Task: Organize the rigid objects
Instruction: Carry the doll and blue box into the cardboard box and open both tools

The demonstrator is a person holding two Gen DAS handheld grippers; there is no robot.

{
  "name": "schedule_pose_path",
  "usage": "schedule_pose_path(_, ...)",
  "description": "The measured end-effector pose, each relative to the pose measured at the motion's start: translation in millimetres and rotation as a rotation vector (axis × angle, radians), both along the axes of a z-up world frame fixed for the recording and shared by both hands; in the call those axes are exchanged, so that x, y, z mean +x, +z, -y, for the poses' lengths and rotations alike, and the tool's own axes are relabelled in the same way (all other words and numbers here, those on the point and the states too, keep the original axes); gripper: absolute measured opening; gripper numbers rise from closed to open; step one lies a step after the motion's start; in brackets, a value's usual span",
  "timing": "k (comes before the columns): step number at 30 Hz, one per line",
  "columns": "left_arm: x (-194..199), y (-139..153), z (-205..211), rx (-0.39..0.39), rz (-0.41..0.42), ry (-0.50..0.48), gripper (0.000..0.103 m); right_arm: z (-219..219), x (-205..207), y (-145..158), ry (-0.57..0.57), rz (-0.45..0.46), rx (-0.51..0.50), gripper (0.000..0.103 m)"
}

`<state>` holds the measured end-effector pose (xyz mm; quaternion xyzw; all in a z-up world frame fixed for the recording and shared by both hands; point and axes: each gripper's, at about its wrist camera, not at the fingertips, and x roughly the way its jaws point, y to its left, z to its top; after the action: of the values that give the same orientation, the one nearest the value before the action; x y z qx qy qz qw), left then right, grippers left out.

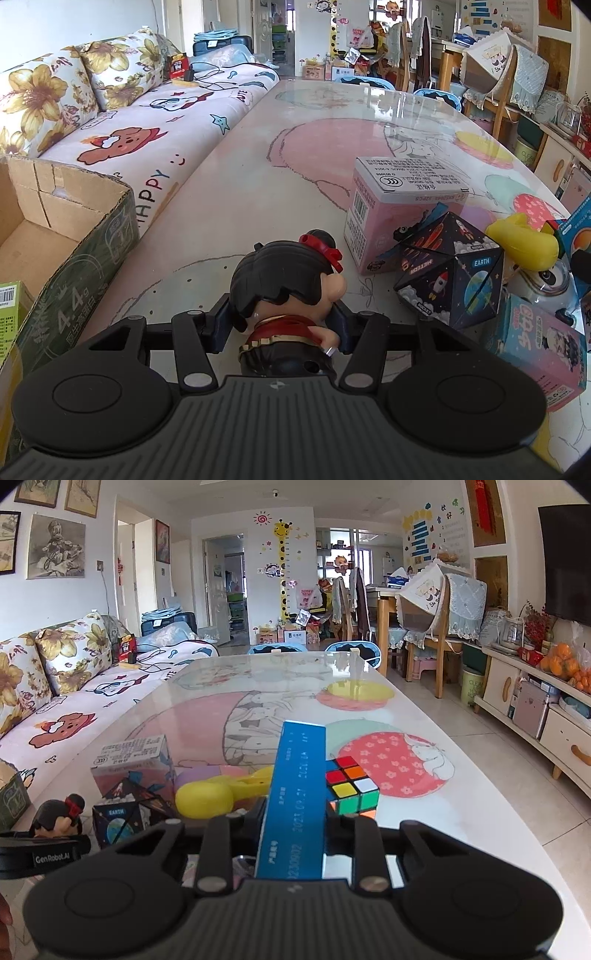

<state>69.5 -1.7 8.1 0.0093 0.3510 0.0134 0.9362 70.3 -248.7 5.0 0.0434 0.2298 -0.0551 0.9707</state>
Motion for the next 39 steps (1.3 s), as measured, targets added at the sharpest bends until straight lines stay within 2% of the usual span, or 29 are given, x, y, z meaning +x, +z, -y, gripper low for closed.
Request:
schedule_pose_path(12,-12.0,5.4,1.8,-0.033,0.012,-0.016,0.066,10.3,-9.1,4.4,-0.018,0.029,0.010,0.024)
schedule_pose_path(17,-17.1,6.7,2.7,-0.050,0.015,-0.036,0.066,9.1,-13.6,7.9,0.006,0.049,0.040,0.024)
schedule_pose_path(19,-18.9,7.7,1.3,-0.058,0.016,-0.046,0.066,4.6,-15.7,9.3,0.015,0.058,0.023,0.024)
schedule_pose_path(24,-23.2,10.6,0.8,-0.075,0.027,-0.068,0.066,-6.7,-18.5,13.4,0.062,0.054,0.057,0.024)
schedule_pose_path(31,-23.9,13.4,-3.4,-0.099,0.039,-0.062,0.066,-46.3,-25.9,17.3,0.183,0.041,0.015,0.024)
schedule_pose_path(39,-27.3,17.0,-7.2,-0.118,0.064,-0.040,0.066,-75.9,-29.1,22.5,0.264,0.039,0.009,0.024)
